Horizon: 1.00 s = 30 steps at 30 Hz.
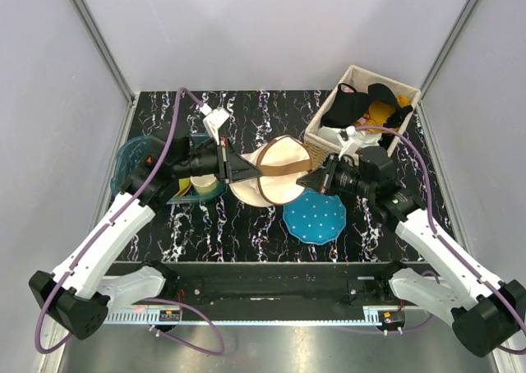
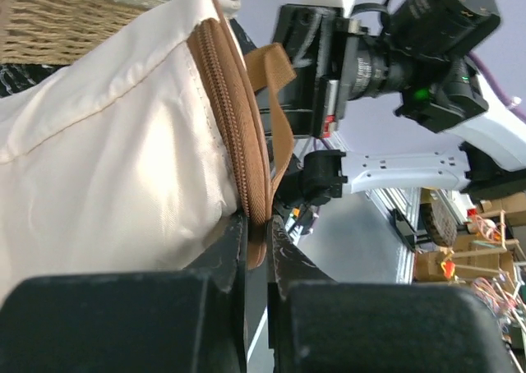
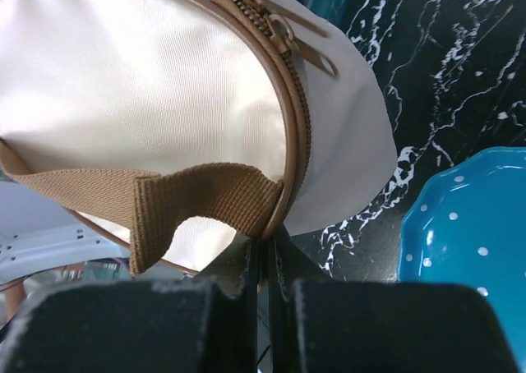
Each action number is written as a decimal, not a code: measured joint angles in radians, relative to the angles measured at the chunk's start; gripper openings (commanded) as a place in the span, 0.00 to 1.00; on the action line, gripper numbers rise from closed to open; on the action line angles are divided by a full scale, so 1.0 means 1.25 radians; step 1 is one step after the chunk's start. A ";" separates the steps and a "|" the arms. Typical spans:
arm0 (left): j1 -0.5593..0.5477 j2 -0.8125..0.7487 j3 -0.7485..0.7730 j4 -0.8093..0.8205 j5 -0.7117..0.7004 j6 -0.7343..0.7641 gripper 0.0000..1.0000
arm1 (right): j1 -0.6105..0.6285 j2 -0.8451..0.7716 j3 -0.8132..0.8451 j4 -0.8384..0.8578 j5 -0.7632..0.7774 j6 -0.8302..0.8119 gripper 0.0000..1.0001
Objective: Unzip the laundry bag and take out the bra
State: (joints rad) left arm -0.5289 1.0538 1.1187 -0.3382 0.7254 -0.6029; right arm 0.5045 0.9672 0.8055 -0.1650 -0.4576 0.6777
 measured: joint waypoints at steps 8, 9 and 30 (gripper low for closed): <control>0.001 0.040 0.052 -0.128 -0.151 0.062 0.99 | 0.000 -0.012 0.038 -0.101 0.038 -0.056 0.00; 0.001 0.039 0.053 -0.145 -0.175 0.073 0.99 | 0.000 -0.008 0.042 -0.117 0.037 -0.071 0.00; 0.011 0.186 0.056 -0.204 0.005 0.272 0.99 | 0.003 0.098 0.152 -0.322 -0.252 -0.368 0.00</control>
State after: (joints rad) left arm -0.5148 1.2865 1.1893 -0.5938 0.7311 -0.2630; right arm 0.5079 1.0897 0.9955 -0.5674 -0.7731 0.2173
